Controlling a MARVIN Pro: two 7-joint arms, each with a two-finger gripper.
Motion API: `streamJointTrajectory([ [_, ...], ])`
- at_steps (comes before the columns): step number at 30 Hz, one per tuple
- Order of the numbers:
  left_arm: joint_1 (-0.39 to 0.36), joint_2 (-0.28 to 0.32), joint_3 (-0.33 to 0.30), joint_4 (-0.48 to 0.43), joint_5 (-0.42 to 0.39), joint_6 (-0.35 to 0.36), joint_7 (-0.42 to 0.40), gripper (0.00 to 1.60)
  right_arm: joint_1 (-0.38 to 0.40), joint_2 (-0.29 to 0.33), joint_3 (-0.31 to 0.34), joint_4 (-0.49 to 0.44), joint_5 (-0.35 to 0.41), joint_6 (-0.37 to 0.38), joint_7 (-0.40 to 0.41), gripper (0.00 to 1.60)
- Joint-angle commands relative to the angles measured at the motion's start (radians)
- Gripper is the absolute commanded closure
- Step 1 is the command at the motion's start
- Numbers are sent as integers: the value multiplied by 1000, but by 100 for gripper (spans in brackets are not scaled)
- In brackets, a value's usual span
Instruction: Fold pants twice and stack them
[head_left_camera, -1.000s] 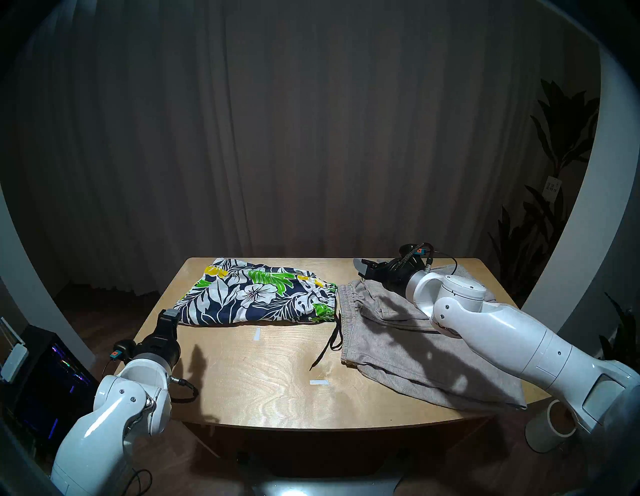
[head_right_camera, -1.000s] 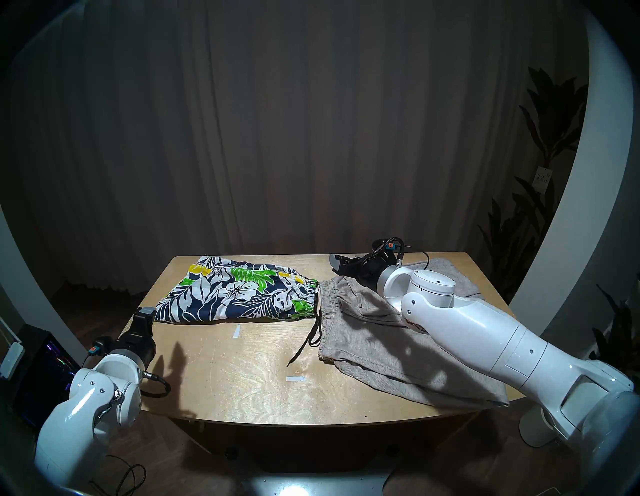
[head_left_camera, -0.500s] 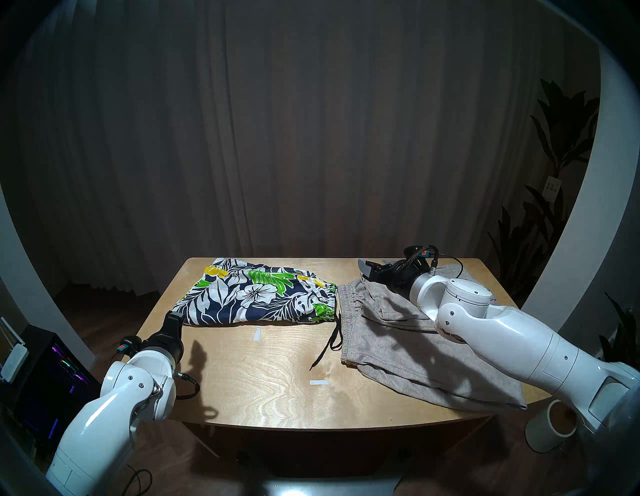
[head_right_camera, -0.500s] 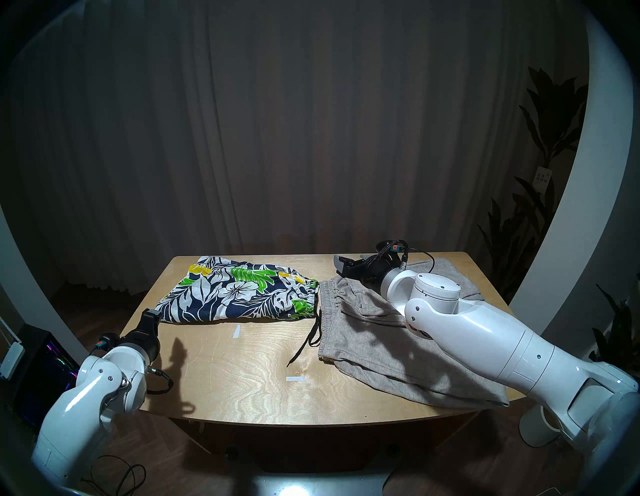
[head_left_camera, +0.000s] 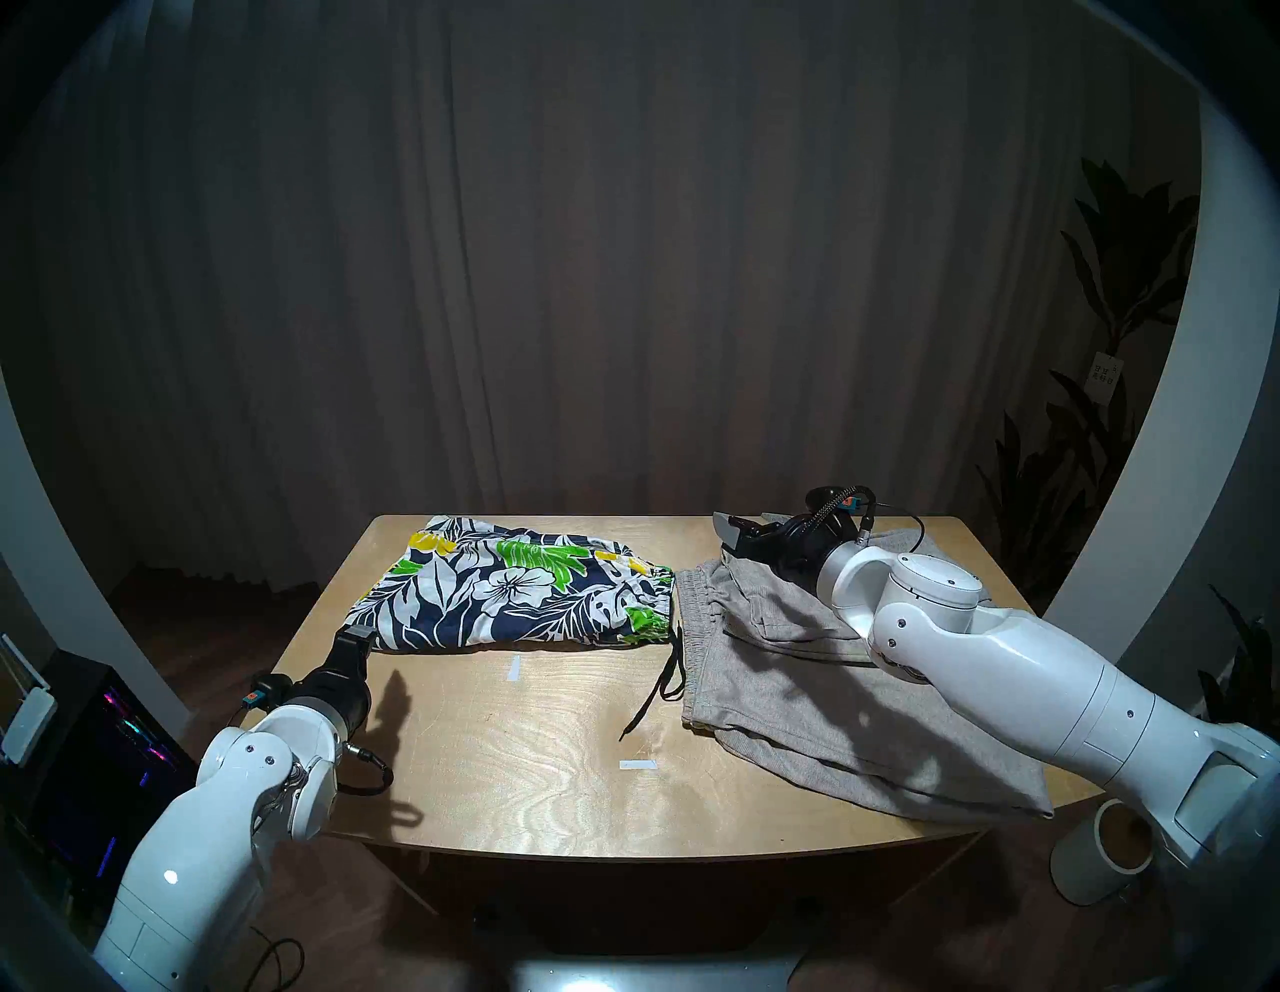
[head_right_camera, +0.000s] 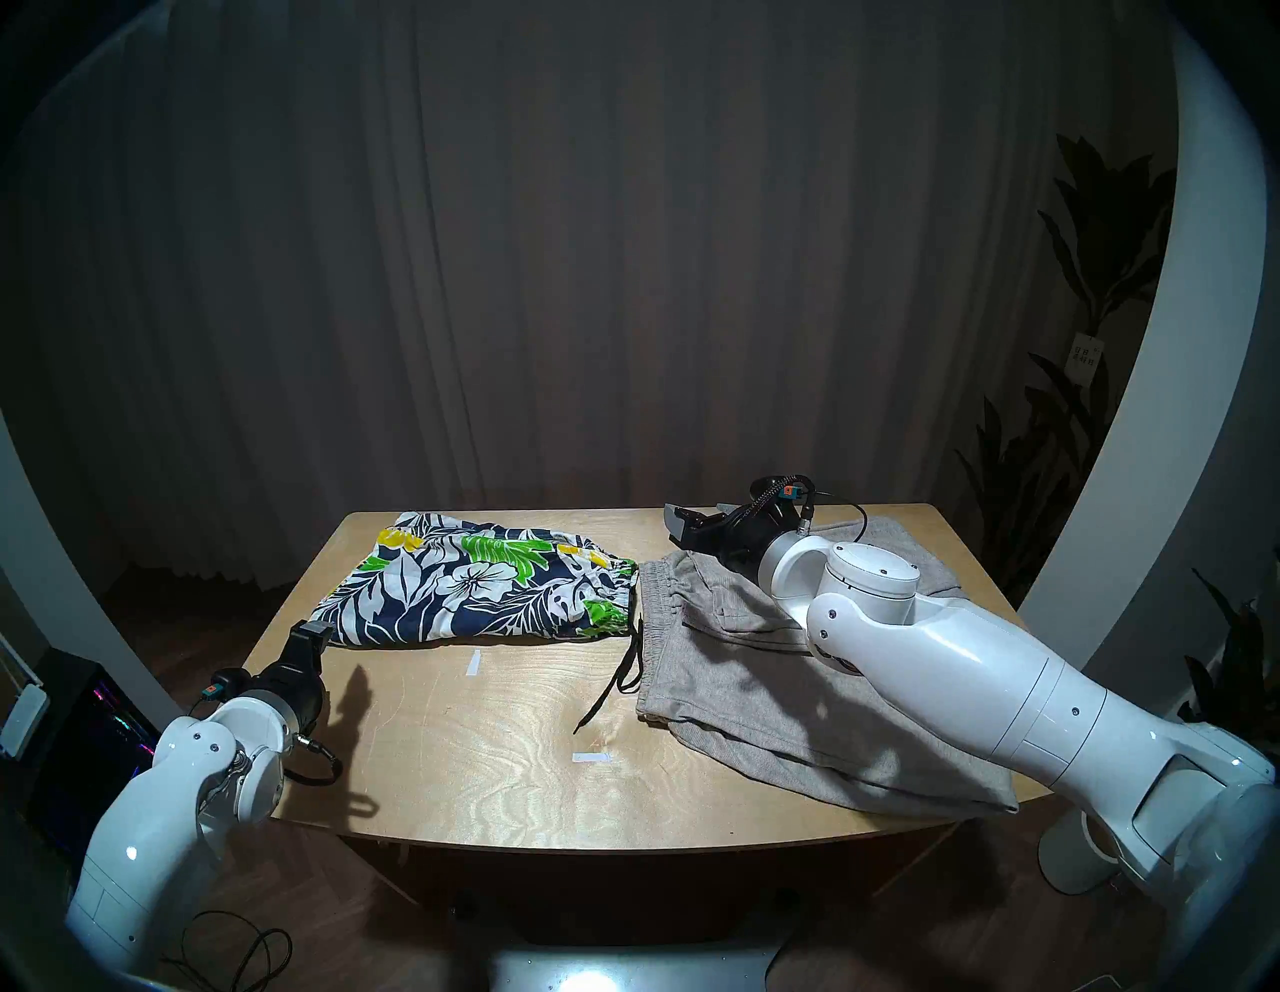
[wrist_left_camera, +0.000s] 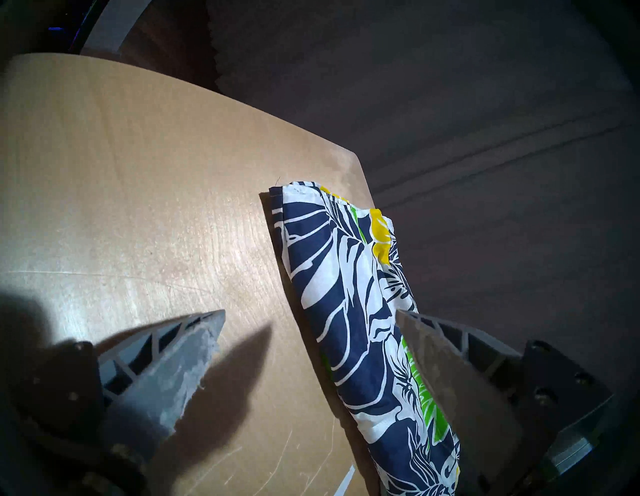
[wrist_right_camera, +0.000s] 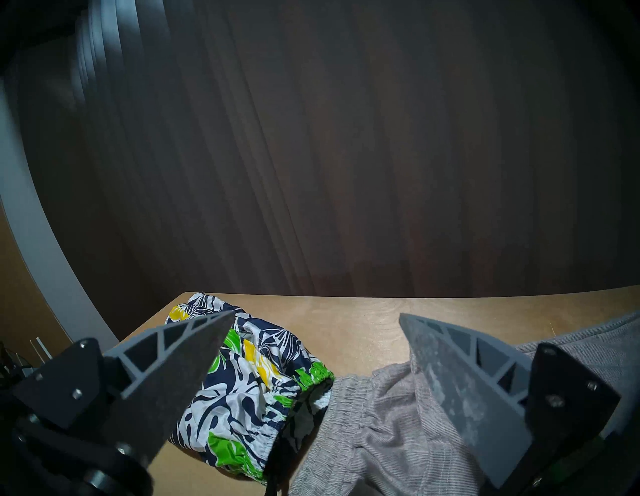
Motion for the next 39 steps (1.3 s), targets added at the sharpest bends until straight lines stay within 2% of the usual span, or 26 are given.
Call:
streamJointTrajectory([
  [1, -70, 10, 6, 29, 6, 21, -40, 0, 14, -3, 18, -7, 4, -15, 6, 0],
  [7, -113, 13, 23, 74, 4, 41, -38, 0, 15, 2, 30, -25, 13, -18, 7, 0],
  [16, -219, 15, 78, 175, 11, 92, -27, 0, 13, 3, 39, -33, 20, -28, 5, 0],
  [27, -286, 14, 124, 243, 19, 131, -3, 0, 11, 8, 45, -41, 21, -41, -13, 0],
  [32, -352, 2, 163, 330, 32, 164, -34, 0, 16, 7, 44, -44, 20, -42, -20, 0],
  [39, -423, -8, 188, 404, 42, 192, -45, 0, 21, 1, 40, -44, 13, -40, -25, 0],
])
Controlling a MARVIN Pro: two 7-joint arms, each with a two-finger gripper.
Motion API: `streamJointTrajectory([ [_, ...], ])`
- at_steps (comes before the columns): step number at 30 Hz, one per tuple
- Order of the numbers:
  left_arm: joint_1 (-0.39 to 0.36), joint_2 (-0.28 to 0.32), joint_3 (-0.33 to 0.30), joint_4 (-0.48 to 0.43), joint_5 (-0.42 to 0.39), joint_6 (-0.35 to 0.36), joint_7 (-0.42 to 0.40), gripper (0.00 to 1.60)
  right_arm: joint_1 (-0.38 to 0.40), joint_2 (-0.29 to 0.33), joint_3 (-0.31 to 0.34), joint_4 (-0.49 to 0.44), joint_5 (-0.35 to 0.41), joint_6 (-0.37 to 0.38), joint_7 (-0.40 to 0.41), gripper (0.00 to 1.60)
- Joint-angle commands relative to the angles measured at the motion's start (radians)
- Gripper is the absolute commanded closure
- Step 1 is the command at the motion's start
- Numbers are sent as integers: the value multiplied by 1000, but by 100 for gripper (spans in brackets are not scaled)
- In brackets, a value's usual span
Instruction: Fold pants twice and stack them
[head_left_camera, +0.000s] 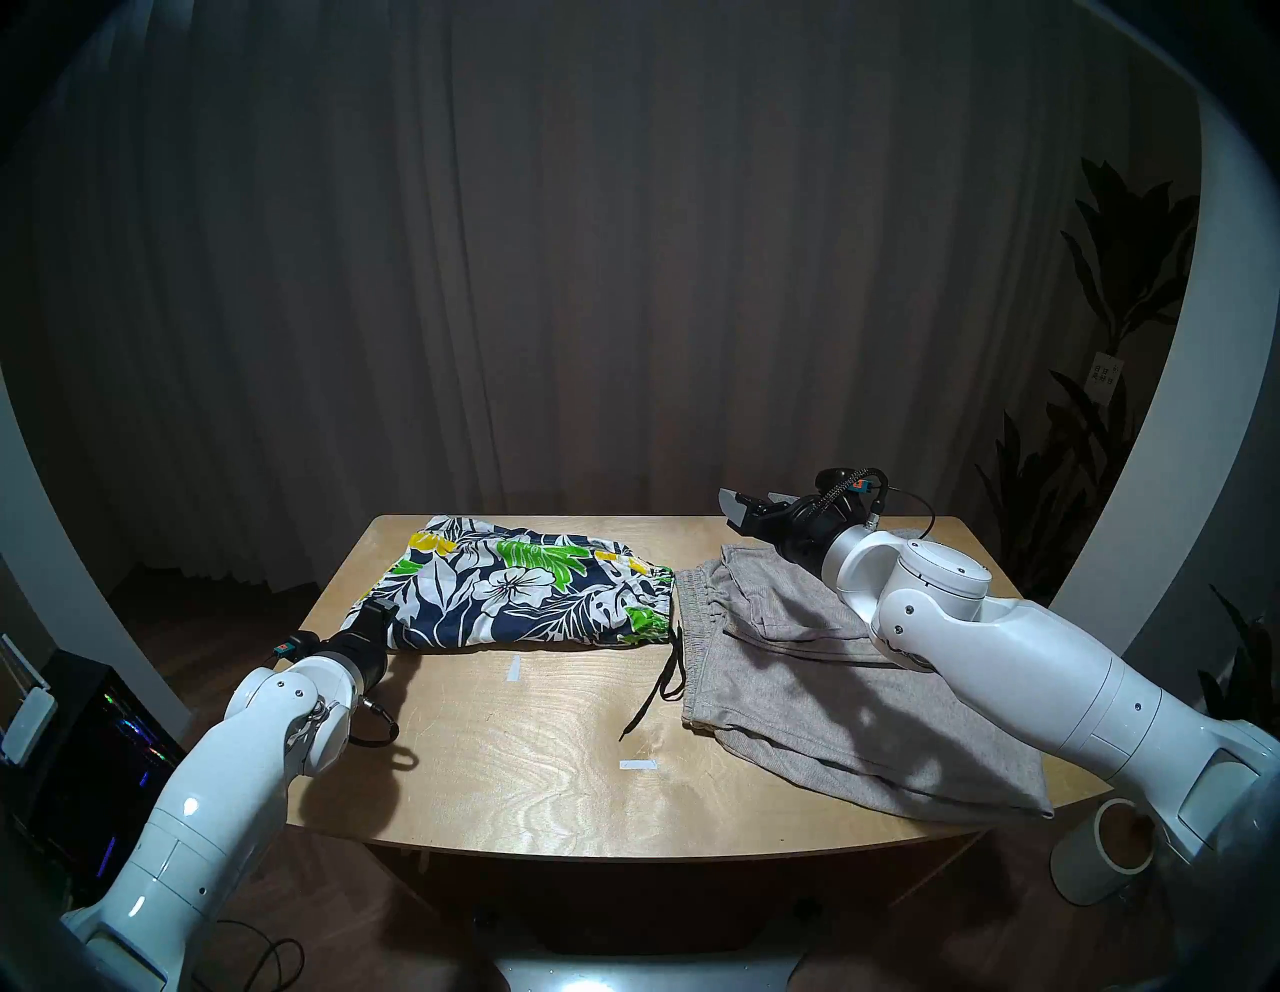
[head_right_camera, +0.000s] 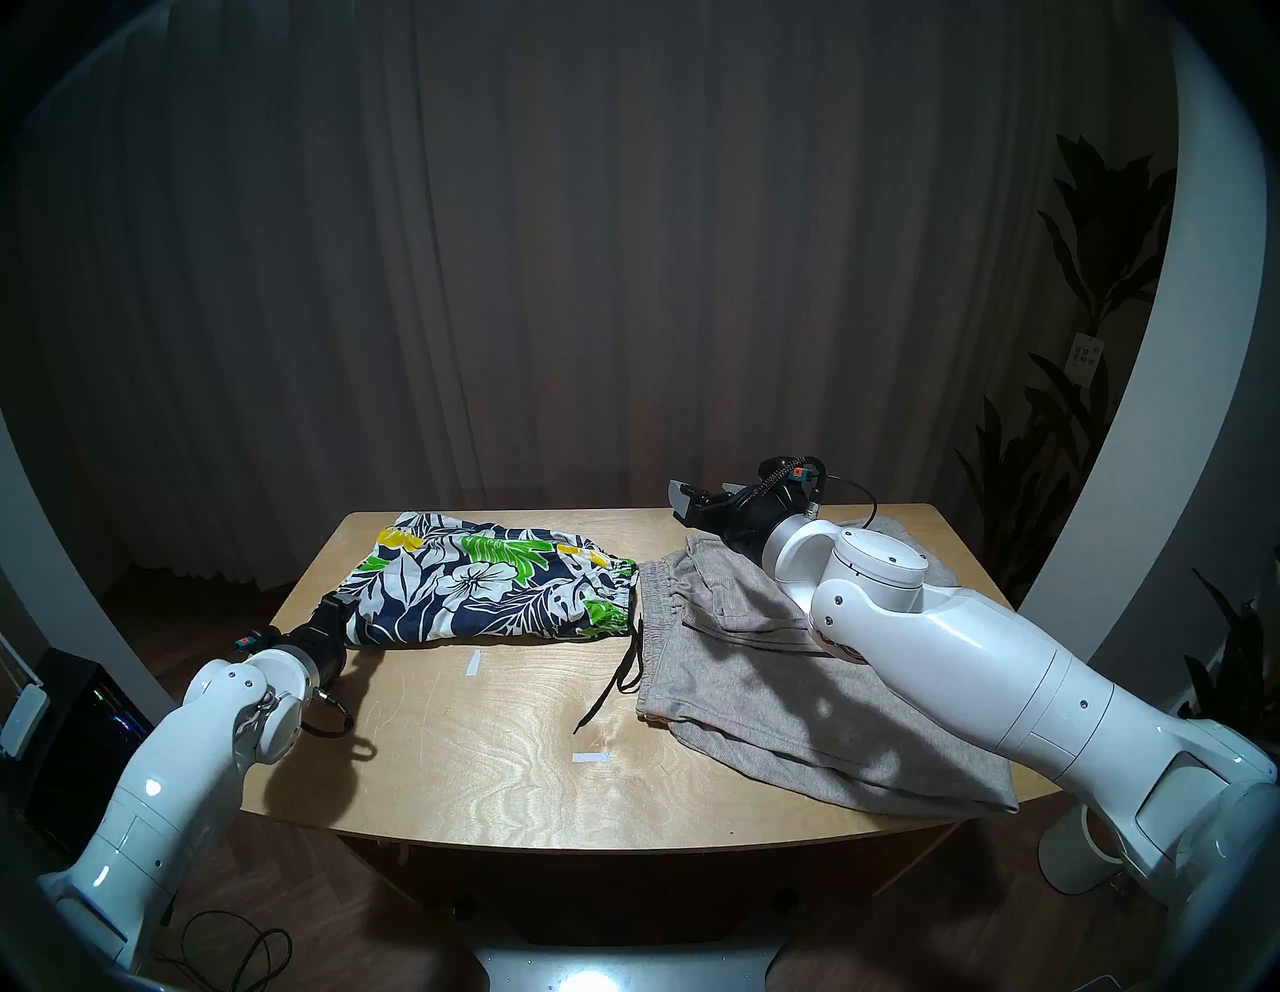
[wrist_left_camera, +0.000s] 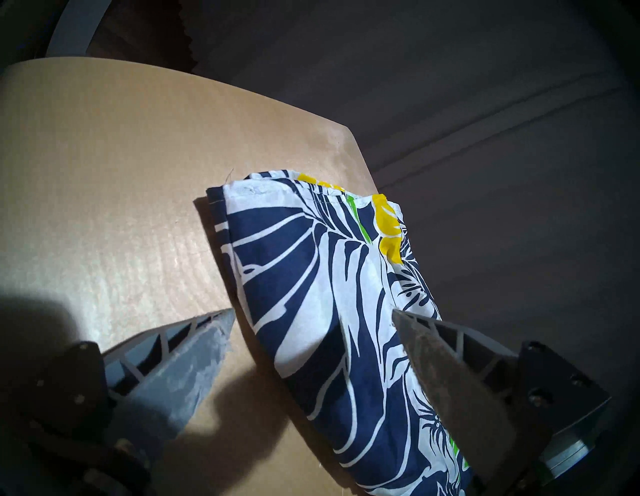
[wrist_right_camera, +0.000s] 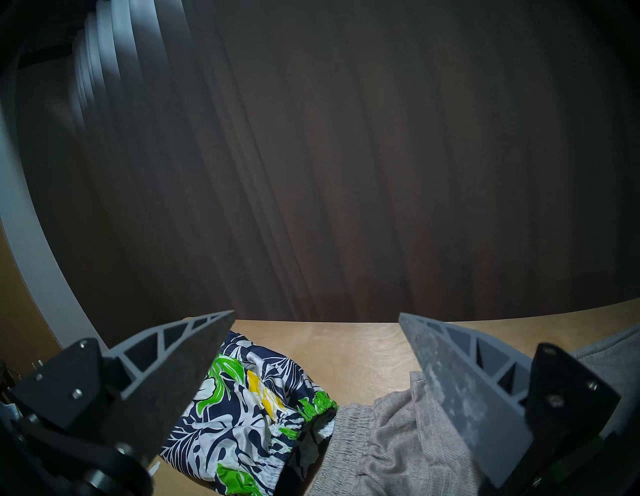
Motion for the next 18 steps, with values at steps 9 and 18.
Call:
streamJointTrajectory([
  [9, -137, -26, 48, 172, 3, 71, -38, 0, 16, -12, 12, -26, -17, -17, -10, 0],
  [18, -173, -45, 75, 239, 16, 89, -58, 0, 9, -5, 15, -42, -23, -23, -28, 0],
])
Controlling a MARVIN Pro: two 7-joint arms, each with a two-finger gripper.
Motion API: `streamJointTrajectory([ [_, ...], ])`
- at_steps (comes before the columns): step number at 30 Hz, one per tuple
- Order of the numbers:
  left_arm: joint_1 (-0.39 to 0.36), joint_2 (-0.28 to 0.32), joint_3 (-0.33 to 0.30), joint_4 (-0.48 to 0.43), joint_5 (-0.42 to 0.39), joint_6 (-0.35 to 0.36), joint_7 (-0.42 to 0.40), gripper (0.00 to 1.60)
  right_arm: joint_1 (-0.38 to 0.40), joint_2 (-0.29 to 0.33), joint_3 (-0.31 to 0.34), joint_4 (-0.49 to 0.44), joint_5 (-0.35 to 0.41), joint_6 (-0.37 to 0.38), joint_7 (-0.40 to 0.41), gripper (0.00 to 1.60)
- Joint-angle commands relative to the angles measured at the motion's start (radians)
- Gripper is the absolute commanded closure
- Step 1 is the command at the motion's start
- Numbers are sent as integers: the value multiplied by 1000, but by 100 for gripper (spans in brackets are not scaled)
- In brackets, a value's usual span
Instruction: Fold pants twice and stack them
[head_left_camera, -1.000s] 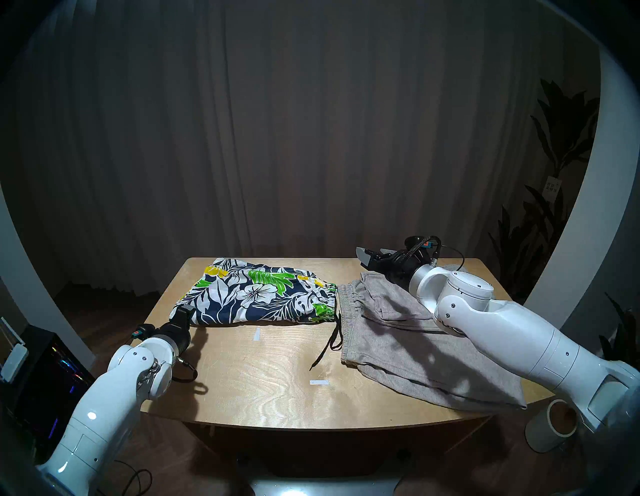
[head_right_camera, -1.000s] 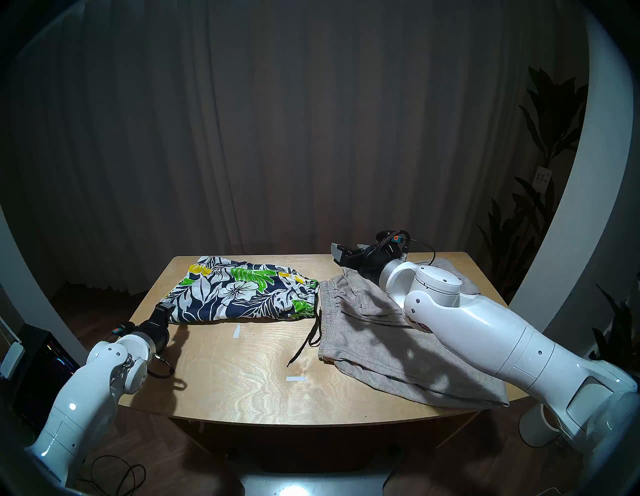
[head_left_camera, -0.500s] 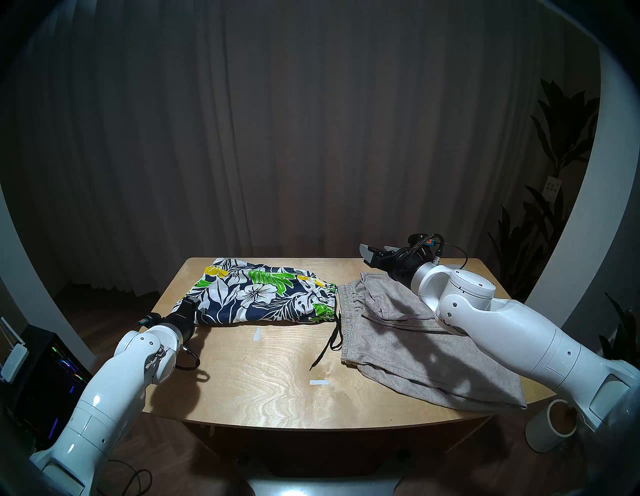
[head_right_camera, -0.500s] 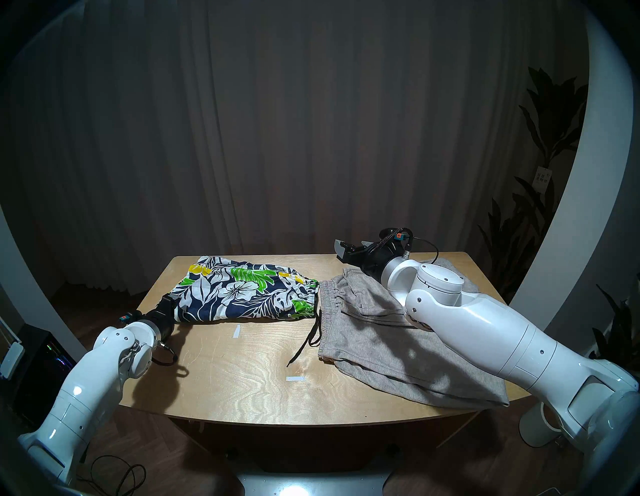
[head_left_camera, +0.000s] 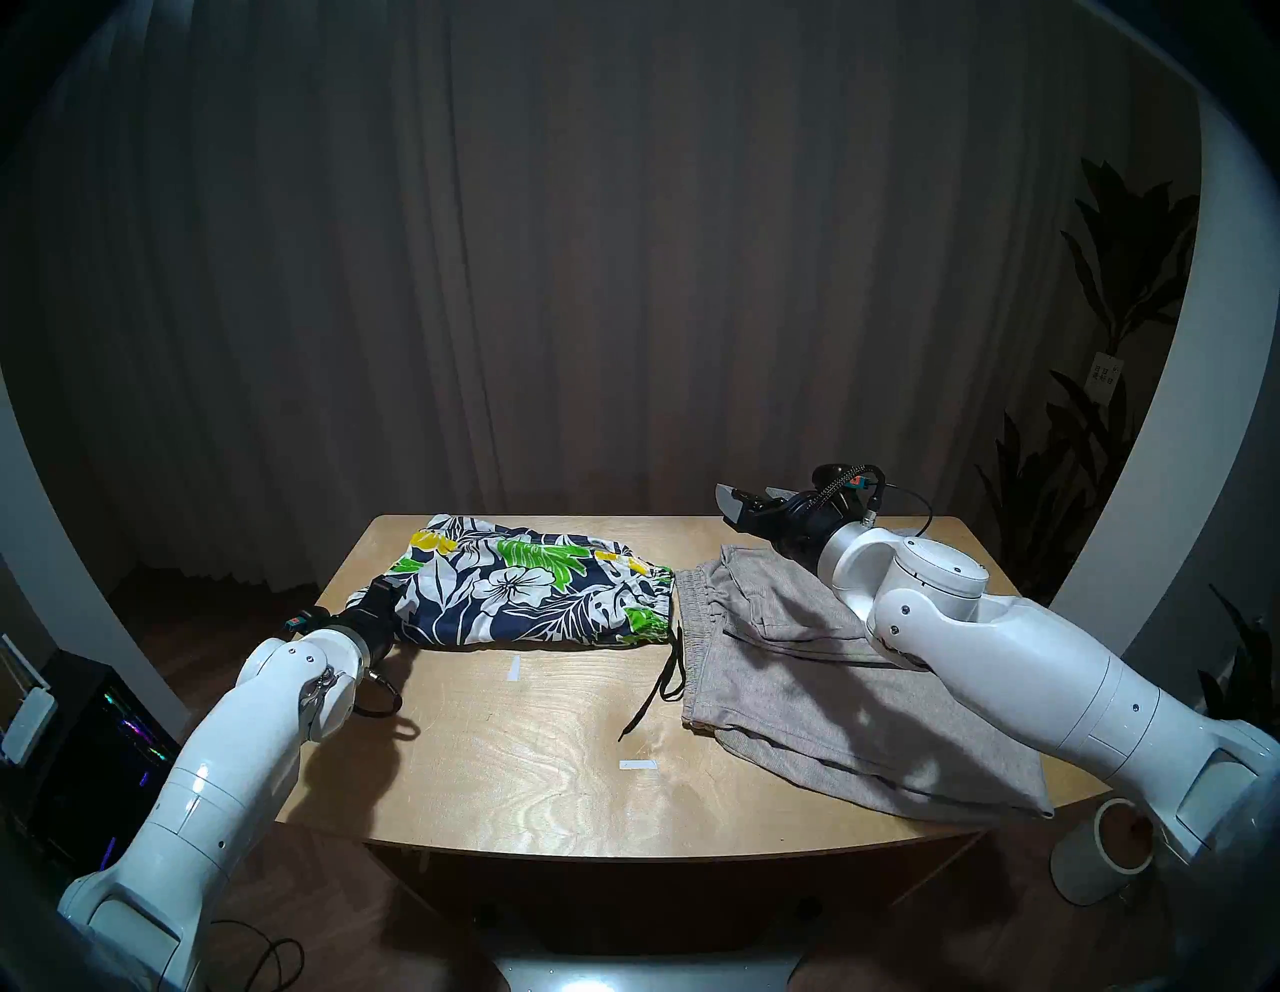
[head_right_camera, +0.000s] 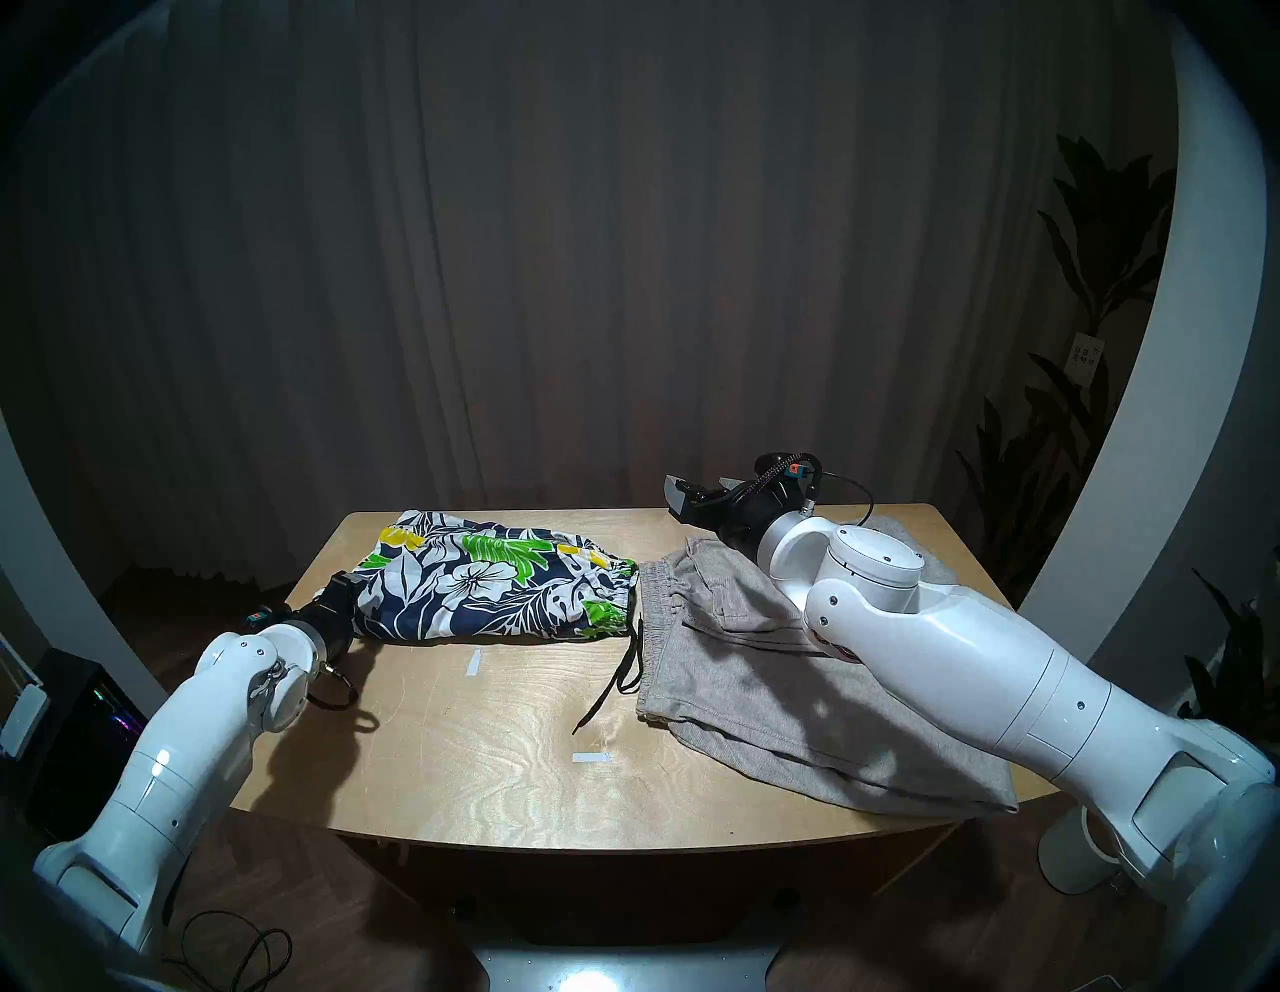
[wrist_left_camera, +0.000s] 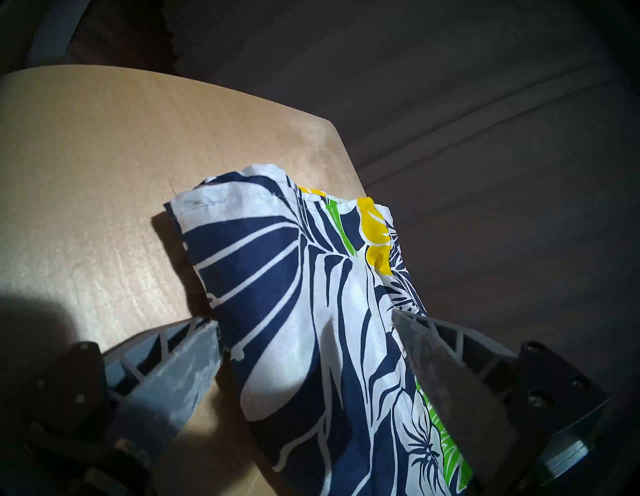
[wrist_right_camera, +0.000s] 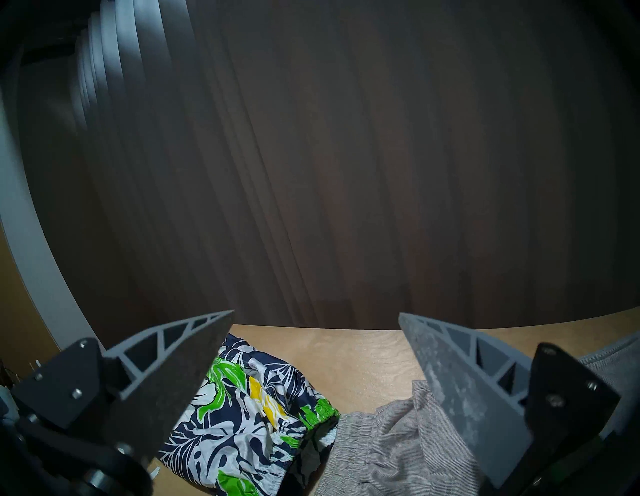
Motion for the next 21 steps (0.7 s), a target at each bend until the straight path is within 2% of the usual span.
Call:
streamJointTrajectory([
  [1, -27, -24, 30, 82, 4, 18, 0, 0, 6, 5, 16, -28, -3, -17, -9, 0],
  [6, -60, -37, 51, 116, 17, 32, -16, 0, -2, 14, 16, -36, -5, -24, -15, 0],
  [7, -64, -39, 53, 121, 18, 32, -17, 26, -3, 16, 17, -38, -5, -25, -16, 0],
  [9, -73, -45, 60, 133, 22, 36, -22, 62, -6, 21, 18, -42, -5, -28, -20, 0],
  [10, -78, -48, 62, 139, 22, 37, -24, 70, -7, 23, 18, -44, -4, -29, -20, 0],
  [11, -82, -51, 65, 146, 24, 38, -27, 87, -9, 26, 18, -47, -4, -31, -22, 0],
  [12, -85, -53, 67, 150, 27, 38, -29, 93, -10, 28, 18, -48, -5, -32, -25, 0],
  [21, -95, -73, 69, 160, 41, 26, -43, 100, -17, 46, 16, -56, -8, -40, -27, 0],
])
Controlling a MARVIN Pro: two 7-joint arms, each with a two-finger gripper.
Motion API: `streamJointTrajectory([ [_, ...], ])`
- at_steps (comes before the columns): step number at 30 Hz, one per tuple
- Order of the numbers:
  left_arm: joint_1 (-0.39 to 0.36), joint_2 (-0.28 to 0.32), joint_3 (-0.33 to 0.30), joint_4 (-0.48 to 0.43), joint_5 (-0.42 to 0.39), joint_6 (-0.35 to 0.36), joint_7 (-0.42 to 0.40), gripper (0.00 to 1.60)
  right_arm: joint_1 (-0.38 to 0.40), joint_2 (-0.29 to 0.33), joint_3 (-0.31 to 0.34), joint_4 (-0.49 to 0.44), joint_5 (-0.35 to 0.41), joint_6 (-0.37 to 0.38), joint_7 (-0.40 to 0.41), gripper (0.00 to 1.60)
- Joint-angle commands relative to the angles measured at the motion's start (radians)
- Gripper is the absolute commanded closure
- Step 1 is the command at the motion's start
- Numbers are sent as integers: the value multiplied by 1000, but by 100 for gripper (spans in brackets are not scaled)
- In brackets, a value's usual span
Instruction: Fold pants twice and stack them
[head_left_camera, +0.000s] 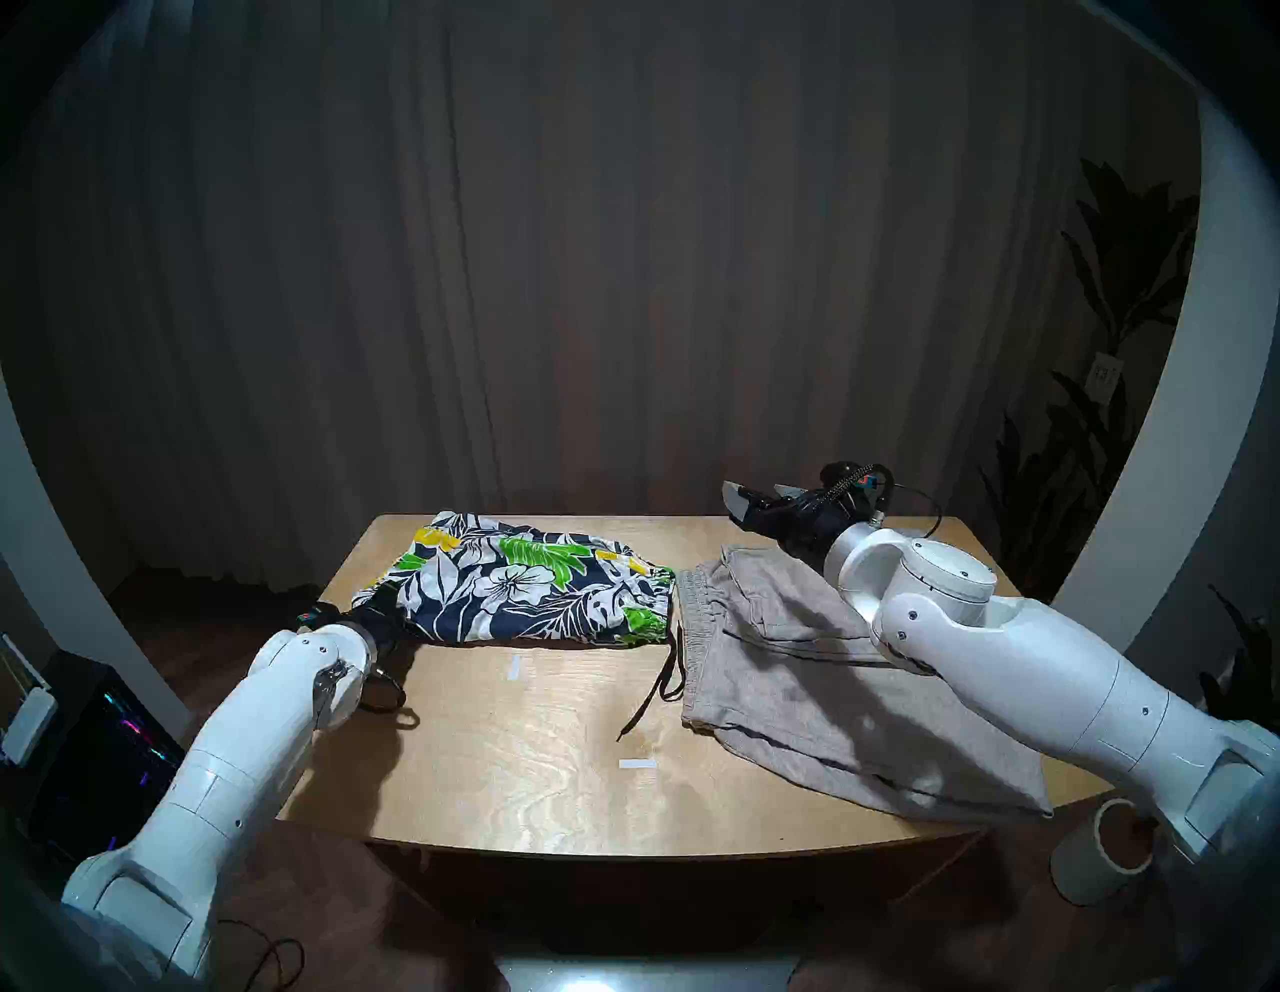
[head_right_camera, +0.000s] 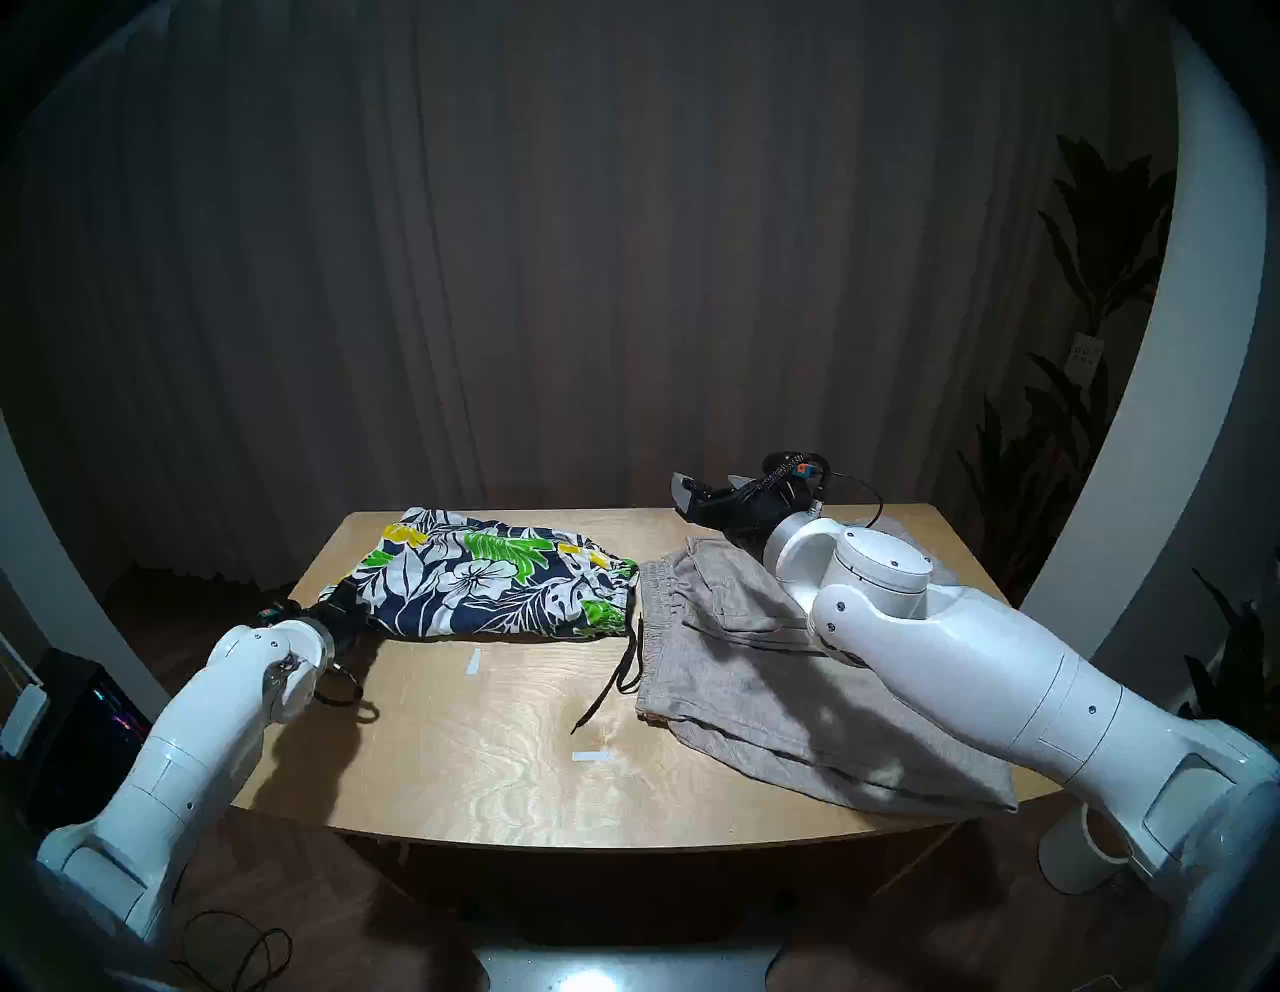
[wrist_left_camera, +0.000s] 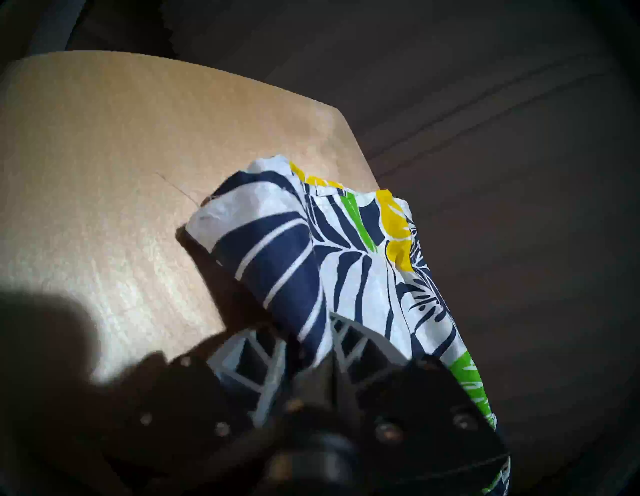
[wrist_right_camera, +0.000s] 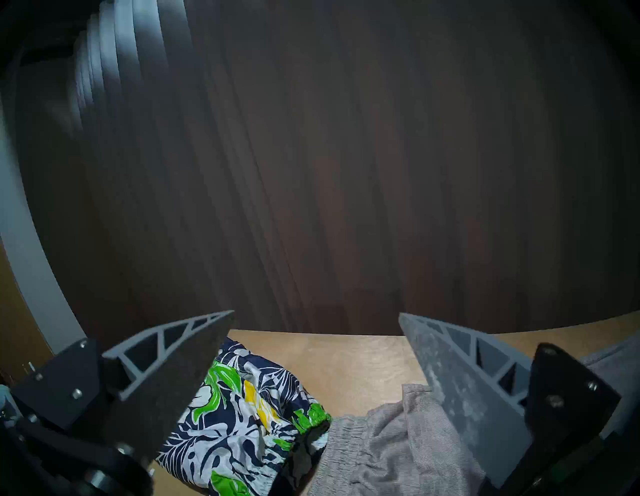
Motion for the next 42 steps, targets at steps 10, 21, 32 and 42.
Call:
streamJointTrajectory([
  [10, 27, -46, 2, -22, -4, -36, -21, 160, -2, 16, 15, -2, 4, -29, 20, 0],
  [21, 145, -2, -49, -146, -37, -91, 3, 160, 15, -2, 8, 28, 1, -24, 53, 0],
  [32, 275, 20, -116, -252, -64, -167, 25, 160, 31, -23, 1, 45, -2, -14, 78, 0],
  [42, 348, 39, -159, -314, -75, -196, 35, 160, 47, -35, -3, 62, -6, -6, 92, 0],
])
